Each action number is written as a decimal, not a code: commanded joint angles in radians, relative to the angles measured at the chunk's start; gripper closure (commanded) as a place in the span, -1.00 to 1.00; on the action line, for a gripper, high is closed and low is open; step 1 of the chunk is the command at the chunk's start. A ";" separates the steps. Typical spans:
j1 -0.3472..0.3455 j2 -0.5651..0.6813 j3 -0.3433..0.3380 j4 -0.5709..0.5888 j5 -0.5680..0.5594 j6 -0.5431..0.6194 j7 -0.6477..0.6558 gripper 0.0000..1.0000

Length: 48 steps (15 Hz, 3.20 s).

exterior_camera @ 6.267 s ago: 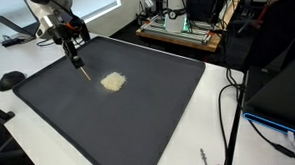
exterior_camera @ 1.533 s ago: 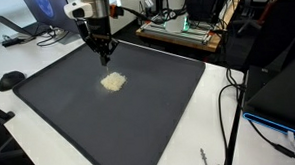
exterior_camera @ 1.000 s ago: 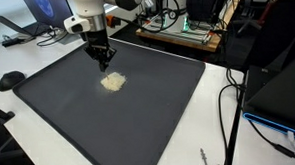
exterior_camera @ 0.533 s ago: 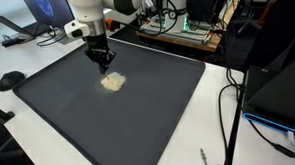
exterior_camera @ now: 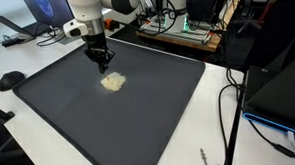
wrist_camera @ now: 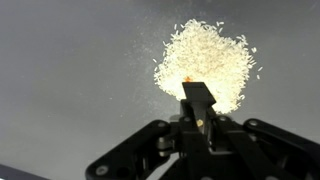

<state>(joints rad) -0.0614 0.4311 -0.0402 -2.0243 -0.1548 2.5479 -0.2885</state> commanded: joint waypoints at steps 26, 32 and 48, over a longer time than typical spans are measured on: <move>0.071 -0.089 -0.032 -0.005 -0.153 -0.102 0.125 0.94; 0.185 -0.053 -0.040 0.065 -0.398 -0.247 0.283 0.94; 0.393 0.234 0.050 0.331 -0.790 -0.628 0.388 0.94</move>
<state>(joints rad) 0.3051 0.5985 -0.0027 -1.7604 -0.8664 1.9898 0.0785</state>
